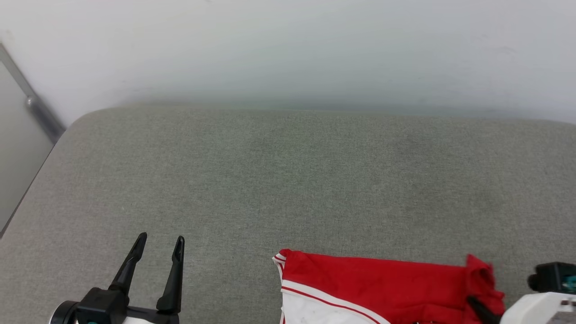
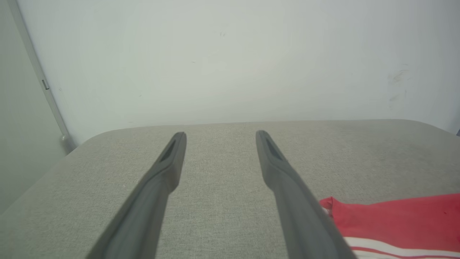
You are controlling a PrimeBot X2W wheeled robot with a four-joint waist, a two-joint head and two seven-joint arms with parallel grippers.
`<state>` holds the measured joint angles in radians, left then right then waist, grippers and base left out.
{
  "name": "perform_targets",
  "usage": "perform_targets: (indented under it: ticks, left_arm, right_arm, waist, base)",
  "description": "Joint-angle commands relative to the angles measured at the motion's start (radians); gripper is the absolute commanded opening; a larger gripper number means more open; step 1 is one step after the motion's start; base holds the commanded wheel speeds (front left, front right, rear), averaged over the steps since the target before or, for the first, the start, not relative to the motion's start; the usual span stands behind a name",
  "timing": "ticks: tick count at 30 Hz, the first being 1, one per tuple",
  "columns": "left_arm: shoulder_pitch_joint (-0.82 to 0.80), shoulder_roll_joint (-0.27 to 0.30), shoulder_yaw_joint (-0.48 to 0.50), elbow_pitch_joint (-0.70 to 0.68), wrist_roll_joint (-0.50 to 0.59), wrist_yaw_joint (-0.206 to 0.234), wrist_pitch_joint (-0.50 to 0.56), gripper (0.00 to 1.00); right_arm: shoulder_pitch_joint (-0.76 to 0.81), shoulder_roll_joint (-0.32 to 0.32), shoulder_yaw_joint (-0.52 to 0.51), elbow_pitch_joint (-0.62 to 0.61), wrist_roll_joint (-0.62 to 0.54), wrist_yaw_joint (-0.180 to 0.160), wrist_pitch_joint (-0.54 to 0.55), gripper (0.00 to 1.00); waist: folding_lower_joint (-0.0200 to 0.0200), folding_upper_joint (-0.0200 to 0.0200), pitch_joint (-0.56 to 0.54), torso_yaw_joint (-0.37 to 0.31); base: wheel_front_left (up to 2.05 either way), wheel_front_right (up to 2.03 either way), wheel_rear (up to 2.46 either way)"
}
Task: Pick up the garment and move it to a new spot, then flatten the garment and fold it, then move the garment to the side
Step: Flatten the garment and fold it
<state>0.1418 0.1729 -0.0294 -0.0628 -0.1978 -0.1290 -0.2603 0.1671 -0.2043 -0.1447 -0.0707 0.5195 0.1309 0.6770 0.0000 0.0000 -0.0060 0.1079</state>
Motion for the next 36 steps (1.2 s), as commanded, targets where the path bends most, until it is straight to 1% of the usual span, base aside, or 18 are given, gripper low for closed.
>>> perform_targets:
  ticks: [1,5,8,10,12,20,27,28,29,30,33,36]
  left_arm:
    - [0.009,-0.004,0.001,-0.001,-0.002,-0.001,-0.007,1.00]
    - [0.008,-0.008,-0.005,-0.002,-0.005,-0.001,-0.007,1.00]
    - [0.003,-0.007,-0.007,-0.001,-0.007,-0.001,-0.007,1.00]
    - [-0.002,-0.005,-0.006,-0.001,-0.006,-0.001,-0.007,1.00]
    - [-0.006,-0.003,-0.005,-0.001,-0.005,-0.001,-0.007,1.00]
    - [-0.027,0.004,-0.015,0.002,-0.004,-0.001,-0.007,1.00]
    - [-0.033,0.006,-0.019,0.005,-0.005,-0.001,-0.007,1.00]
    - [-0.033,0.006,-0.019,0.007,-0.005,-0.001,-0.007,1.00]
    - [-0.034,0.006,-0.020,0.008,-0.005,-0.001,-0.007,1.00]
    - [-0.035,0.005,-0.021,0.009,-0.005,-0.001,-0.007,1.00]
    - [-0.032,0.006,-0.021,0.011,-0.008,-0.001,-0.007,1.00]
    - [-0.023,0.008,-0.018,0.013,-0.009,-0.001,-0.007,1.00]
  right_arm:
    - [0.009,0.036,0.023,-0.025,0.014,0.000,0.015,0.00]
    - [0.006,0.116,0.092,-0.082,0.036,0.000,0.060,0.00]
    - [-0.014,0.149,0.135,-0.090,0.067,0.000,0.073,0.00]
    - [-0.024,0.154,0.165,-0.078,0.105,0.000,0.071,0.00]
    - [-0.032,0.155,0.198,-0.050,0.159,0.000,0.044,0.00]
    - [-0.117,0.155,0.328,0.093,0.263,0.000,-0.059,0.00]
    - [-0.180,0.155,0.403,0.242,0.339,0.000,-0.131,0.00]
    - [-0.187,0.155,0.413,0.262,0.358,0.000,-0.137,0.18]
    - [-0.195,0.155,0.418,0.282,0.371,0.000,-0.150,0.48]
    - [-0.209,0.155,0.426,0.301,0.378,0.000,-0.165,1.00]
    - [-0.230,0.156,0.470,0.333,0.414,0.000,-0.192,1.00]
    - [-0.249,0.155,0.517,0.327,0.449,0.000,-0.204,1.00]
  waist:
    - [0.0000,0.0000,-0.002,0.004]
    - [0.0000,0.0000,0.000,0.015]
    - [0.0000,0.0000,0.003,0.027]
    - [0.0000,0.0000,0.005,0.037]
    - [0.0000,0.0000,0.008,0.045]
    - [0.0000,0.0000,0.022,0.081]
    - [0.0000,0.0000,0.030,0.104]
    - [0.0000,0.0000,0.030,0.106]
    - [0.0000,0.0000,0.029,0.107]
    - [0.0000,0.0000,0.029,0.109]
    - [0.0000,0.0000,0.024,0.109]
    - [0.0000,0.0000,0.018,0.102]
  base:
    - [0.00,0.00,0.00]
    - [0.00,0.00,0.00]
    - [0.00,0.00,0.00]
    - [0.00,0.00,0.00]
    - [0.00,0.00,0.00]
    - [0.00,0.00,0.00]
    - [0.00,0.00,0.00]
    - [0.00,0.00,0.00]
    - [0.00,0.00,0.00]
    - [0.00,0.00,0.00]
    - [0.00,0.00,0.00]
    - [0.00,0.00,0.00]
